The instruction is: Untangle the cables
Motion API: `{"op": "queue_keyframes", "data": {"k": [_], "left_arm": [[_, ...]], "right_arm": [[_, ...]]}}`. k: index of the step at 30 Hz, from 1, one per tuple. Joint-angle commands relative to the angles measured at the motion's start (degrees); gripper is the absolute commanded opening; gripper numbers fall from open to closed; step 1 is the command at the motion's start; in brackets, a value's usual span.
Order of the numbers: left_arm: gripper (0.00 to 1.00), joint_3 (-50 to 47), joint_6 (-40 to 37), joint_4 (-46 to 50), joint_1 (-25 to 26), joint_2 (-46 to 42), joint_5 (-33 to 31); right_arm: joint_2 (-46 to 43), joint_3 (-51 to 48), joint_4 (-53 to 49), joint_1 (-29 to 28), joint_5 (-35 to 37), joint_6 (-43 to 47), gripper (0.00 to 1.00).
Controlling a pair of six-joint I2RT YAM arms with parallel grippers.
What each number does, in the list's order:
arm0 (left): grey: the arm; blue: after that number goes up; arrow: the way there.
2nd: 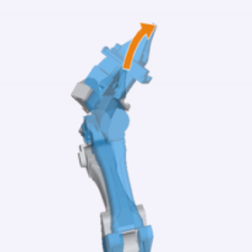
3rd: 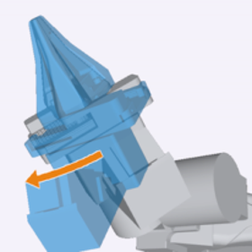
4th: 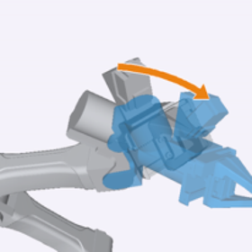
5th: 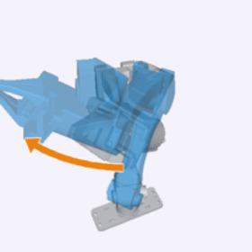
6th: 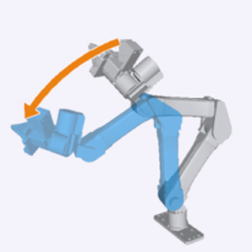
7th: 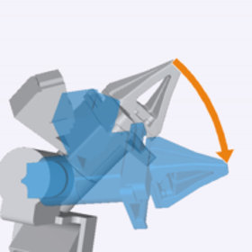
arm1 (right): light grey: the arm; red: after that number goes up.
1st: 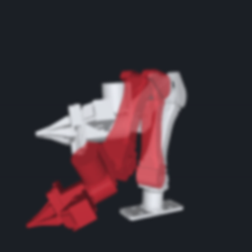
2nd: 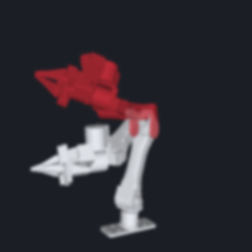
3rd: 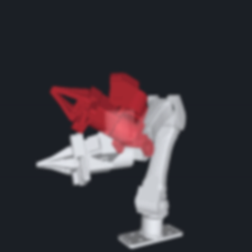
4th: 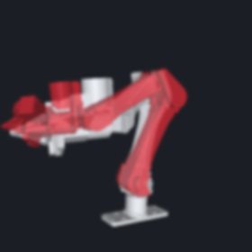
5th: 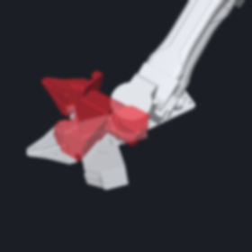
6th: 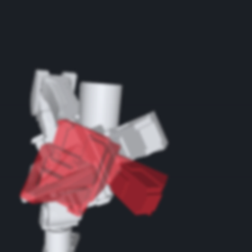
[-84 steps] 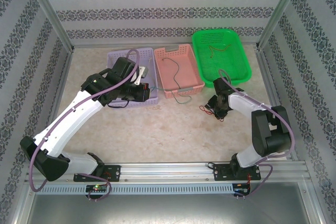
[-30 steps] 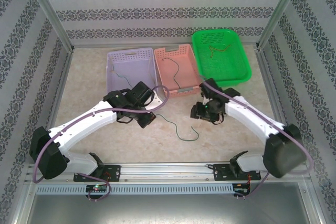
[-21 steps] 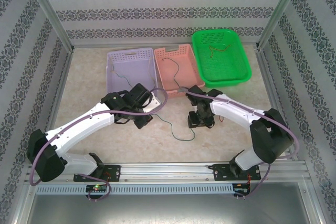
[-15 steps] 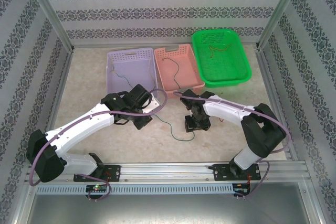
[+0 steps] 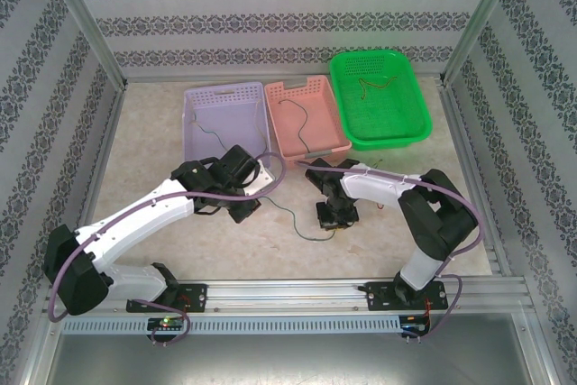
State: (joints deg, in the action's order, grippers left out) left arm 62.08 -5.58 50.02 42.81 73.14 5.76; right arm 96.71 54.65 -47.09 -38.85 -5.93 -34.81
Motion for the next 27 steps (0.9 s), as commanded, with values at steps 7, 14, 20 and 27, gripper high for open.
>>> {"op": "queue_keyframes", "data": {"k": [7, 14, 20, 27], "left_arm": [[0.00, 0.79, 4.84, -0.39, 0.79, -4.63, 3.70], [0.00, 1.44, 12.83, -5.03, 2.59, -4.18, 8.05], [0.00, 2.74, 14.49, -6.65, 6.54, -0.46, 9.55], [0.00, 6.81, 15.25, -7.94, 11.97, 6.09, 9.01]], "right_arm": [[-16.94, 2.83, 2.83, 13.56, 0.98, -8.93, 0.00], [-14.28, 19.82, 6.61, 27.90, -5.61, -11.02, 0.00], [-3.26, 34.26, 10.61, 30.41, -10.58, -15.28, 0.00], [7.38, 48.76, 11.22, 30.94, -10.49, -16.52, 0.00]]}}
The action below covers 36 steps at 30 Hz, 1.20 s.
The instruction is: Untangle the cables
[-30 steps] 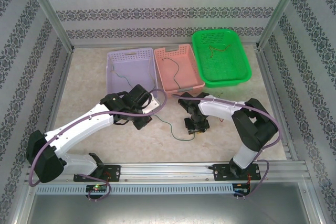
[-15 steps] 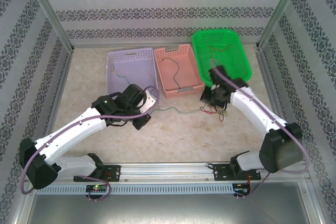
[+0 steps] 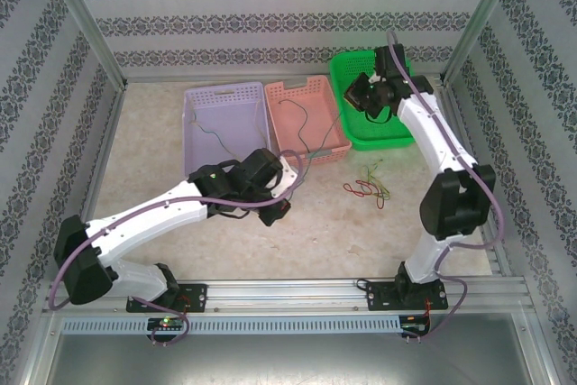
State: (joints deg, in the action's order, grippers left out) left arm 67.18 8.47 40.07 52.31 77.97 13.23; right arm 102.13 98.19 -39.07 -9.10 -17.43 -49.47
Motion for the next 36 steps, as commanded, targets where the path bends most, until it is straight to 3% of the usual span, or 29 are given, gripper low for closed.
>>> {"op": "queue_keyframes", "data": {"k": [1, 5, 7, 12, 21, 29, 33, 36], "left_arm": [[0.00, 1.86, 1.11, 1.81, 2.98, 1.87, 1.56], [0.00, 3.71, 1.00, 0.52, 2.84, 3.84, -2.40], [0.00, 7.19, 2.00, 0.90, 0.17, 6.78, -5.08], [0.00, 18.87, 1.43, 0.09, -7.77, 17.24, -4.86], [0.00, 40.71, -3.98, 2.10, -16.33, 39.88, -5.66], [0.01, 56.64, -1.88, 7.78, -18.97, 54.89, -6.73], [0.26, 58.37, -0.83, 8.47, -18.79, 55.45, -6.23], [0.39, 58.19, -0.96, 8.79, -18.41, 54.36, -6.08]], "right_arm": [[3.17, 6.91, 3.15, 1.19, 0.74, -1.77, 0.00], [7.86, 13.22, 2.15, 0.40, -0.93, 0.32, 0.00], [9.66, 15.67, 2.17, -0.52, -1.13, 1.98, 0.00], [13.60, 20.79, 3.96, -2.39, -0.66, 5.26, 0.00], [22.74, 29.74, 3.99, -3.21, 0.82, 9.11, 0.00], [29.99, 33.53, 3.47, -4.34, 0.88, 8.72, 0.00], [32.81, 35.07, 1.50, -4.85, 2.50, 9.06, 0.00], [33.48, 36.07, -1.89, -5.56, 7.61, 10.98, 0.00]]}}
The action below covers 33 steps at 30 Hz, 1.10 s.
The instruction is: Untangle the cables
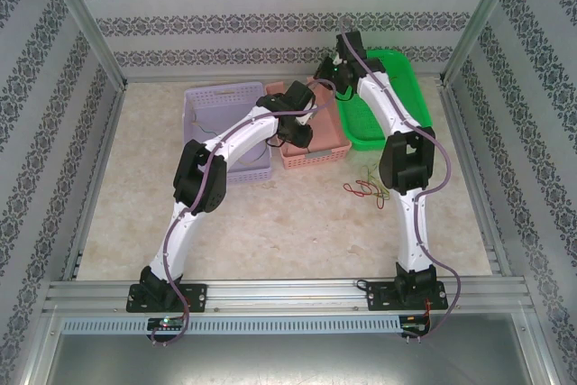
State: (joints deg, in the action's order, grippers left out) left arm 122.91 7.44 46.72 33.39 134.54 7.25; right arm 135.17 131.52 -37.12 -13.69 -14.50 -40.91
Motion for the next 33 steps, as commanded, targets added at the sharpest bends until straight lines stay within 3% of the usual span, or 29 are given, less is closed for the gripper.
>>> {"op": "queue_keyframes", "data": {"k": [1, 6, 12, 16, 21, 31, 32, 33], "left_arm": [[0.42, 2.43, 0.18, 2.37, 0.65, -2.66, -0.30], [0.50, 1.30, 2.62, 1.43, 0.64, -6.68, -0.06], [0.53, 1.08, 8.21, -0.76, -0.06, -12.03, 0.60], [0.53, 0.43, 12.93, -1.10, -1.29, -15.98, -2.39], [0.53, -3.72, 14.93, -2.15, -2.09, -21.26, -2.85], [0.53, -14.19, 16.19, -3.13, -2.04, -29.52, -3.54], [0.53, -14.99, 16.35, -3.17, -2.01, -30.10, -3.60], [0.53, -15.72, 16.53, -3.22, -2.07, -30.82, -3.63]], "right_arm": [[0.68, 3.30, -5.49, -1.18, 6.82, 2.82, 0.00], [2.65, 7.50, -12.96, -2.86, 16.46, 6.84, 0.00], [5.16, 10.14, -15.58, -4.86, 21.70, 10.85, 0.00], [6.72, 10.02, -15.70, -5.03, 20.18, 10.47, 0.00], [8.87, 11.06, -13.26, -5.11, 12.34, 8.04, 0.00], [13.79, 14.75, -17.46, -4.60, 10.32, 4.09, 0.00], [13.96, 14.97, -17.44, -4.67, 9.89, 3.98, 0.03], [13.97, 15.30, -17.59, -4.55, 9.61, 3.85, 0.12]]}}
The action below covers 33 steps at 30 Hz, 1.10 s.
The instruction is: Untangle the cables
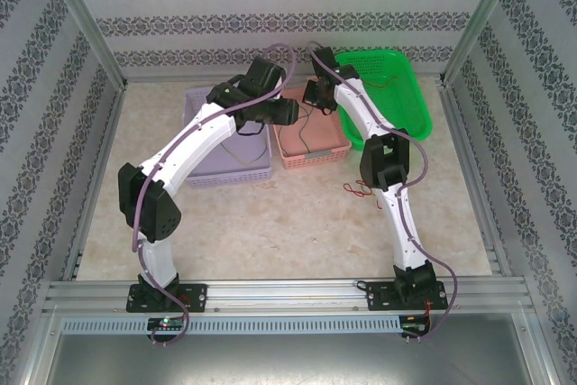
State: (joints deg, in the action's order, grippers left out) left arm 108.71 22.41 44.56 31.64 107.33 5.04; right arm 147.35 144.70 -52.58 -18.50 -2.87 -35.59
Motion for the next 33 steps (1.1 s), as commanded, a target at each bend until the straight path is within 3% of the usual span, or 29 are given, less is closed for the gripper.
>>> {"op": "queue_keyframes", "data": {"k": [1, 3, 6, 13, 20, 24, 27, 33], "left_arm": [[0.53, -2.01, 1.66, -1.10, -0.30, -4.19, -1.52], [0.53, -3.60, 2.00, -1.23, -0.30, -5.58, -1.87], [0.53, -5.81, 2.44, -1.48, -0.30, -7.65, -2.23], [0.53, -10.89, 4.19, -2.91, -0.35, -10.91, -1.54], [0.53, -12.44, 6.15, -2.02, -0.41, -13.24, -6.20], [0.54, -11.42, 10.80, 2.78, -2.65, -14.33, -10.81], [0.53, -12.89, 16.04, 4.35, -6.77, -15.37, -7.31], [0.50, -16.13, 18.76, 3.96, -9.37, -17.07, -2.85]], "right_arm": [[1.67, 2.24, -2.18, 0.28, -2.26, -1.46, 0.22], [0.84, 2.65, -2.52, 0.46, -2.81, -1.61, 0.37], [-1.82, 2.39, -2.71, 0.82, -2.59, -1.30, 0.49], [-8.30, 2.28, -4.85, 2.53, -1.93, -0.92, 0.61], [-17.63, -5.94, -1.87, 3.02, 0.76, 0.79, 0.57], [-18.00, -7.77, 1.79, 2.80, -2.68, 3.58, 0.42], [-15.65, -7.51, 3.93, 1.69, -4.51, 7.48, 0.31], [-10.49, -6.56, 6.29, -0.09, -2.01, 15.71, 0.33]]}}
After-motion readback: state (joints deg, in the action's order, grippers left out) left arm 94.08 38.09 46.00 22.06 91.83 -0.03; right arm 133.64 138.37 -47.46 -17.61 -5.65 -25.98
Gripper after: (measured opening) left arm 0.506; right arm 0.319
